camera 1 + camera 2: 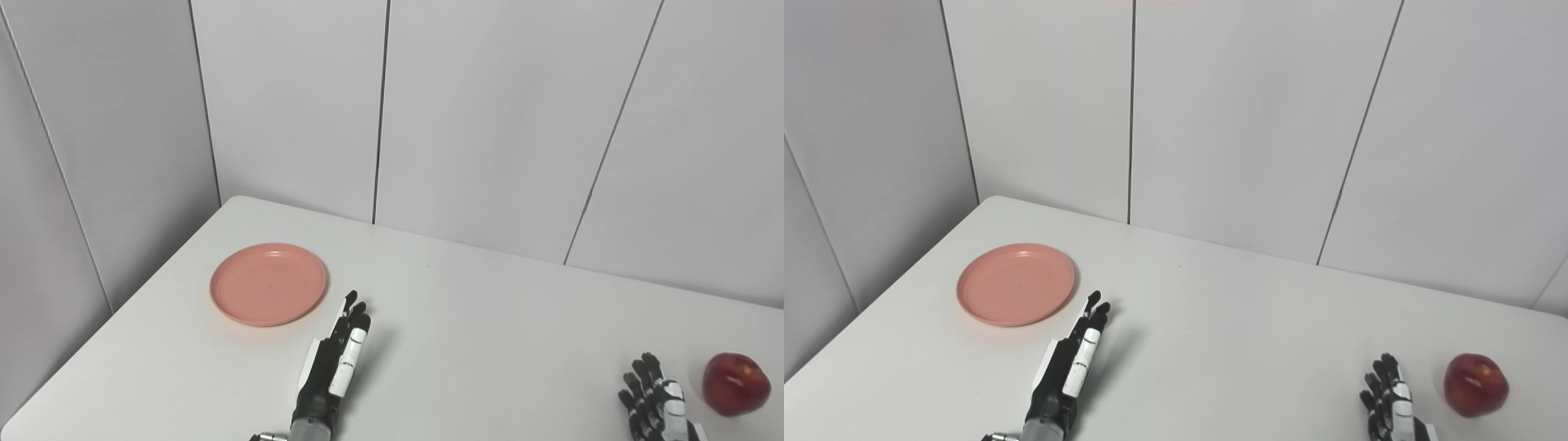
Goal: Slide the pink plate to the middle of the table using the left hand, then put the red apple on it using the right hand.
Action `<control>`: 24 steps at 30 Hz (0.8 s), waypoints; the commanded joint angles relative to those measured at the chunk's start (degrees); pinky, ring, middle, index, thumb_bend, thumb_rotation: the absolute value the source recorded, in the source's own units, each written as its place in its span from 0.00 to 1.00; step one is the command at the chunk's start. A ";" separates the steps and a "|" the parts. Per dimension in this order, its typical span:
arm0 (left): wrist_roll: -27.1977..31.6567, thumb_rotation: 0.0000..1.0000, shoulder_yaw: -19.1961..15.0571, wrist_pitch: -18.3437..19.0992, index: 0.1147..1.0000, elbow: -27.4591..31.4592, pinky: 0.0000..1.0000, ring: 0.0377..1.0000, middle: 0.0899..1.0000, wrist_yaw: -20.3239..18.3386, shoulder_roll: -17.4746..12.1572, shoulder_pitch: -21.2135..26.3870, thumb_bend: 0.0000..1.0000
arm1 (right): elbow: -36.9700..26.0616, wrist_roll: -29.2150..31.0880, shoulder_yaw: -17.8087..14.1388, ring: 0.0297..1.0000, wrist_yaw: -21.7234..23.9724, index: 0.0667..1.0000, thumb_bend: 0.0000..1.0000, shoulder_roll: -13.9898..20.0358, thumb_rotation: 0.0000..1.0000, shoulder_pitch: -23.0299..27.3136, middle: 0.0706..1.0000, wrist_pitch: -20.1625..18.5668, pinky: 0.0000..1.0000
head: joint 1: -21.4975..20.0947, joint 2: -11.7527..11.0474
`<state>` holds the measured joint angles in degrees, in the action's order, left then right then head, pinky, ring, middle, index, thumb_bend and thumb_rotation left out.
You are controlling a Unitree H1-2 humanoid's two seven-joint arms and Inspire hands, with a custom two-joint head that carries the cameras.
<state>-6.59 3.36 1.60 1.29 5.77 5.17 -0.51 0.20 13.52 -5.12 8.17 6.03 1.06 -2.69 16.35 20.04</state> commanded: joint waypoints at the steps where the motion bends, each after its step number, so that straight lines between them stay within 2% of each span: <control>1: 0.40 1.00 0.93 -1.10 0.95 -2.95 1.00 0.97 0.95 -0.39 1.14 -0.85 0.62 | 4.51 0.54 -0.33 1.00 0.98 1.00 0.84 -0.18 1.00 -1.82 1.00 2.93 1.00 | -0.27 0.08; 18: 0.71 1.00 0.95 -0.26 0.95 -1.70 1.00 0.97 0.96 -0.35 0.74 -1.45 0.64 | 3.59 -0.27 0.00 1.00 0.37 1.00 0.87 -0.70 1.00 -2.13 1.00 2.32 1.00 | -0.90 0.94; 24: 1.68 0.99 1.07 -0.37 0.96 -0.25 1.00 0.98 0.96 -1.45 0.21 -2.14 0.66 | 1.70 -0.53 0.16 1.00 -0.30 0.99 0.87 -1.25 1.00 -2.81 1.00 0.68 1.00 | -1.55 1.82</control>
<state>-5.46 4.01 1.59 1.71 5.34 5.26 -0.67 0.10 12.83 -5.12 7.97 5.72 1.22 -2.59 14.86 21.79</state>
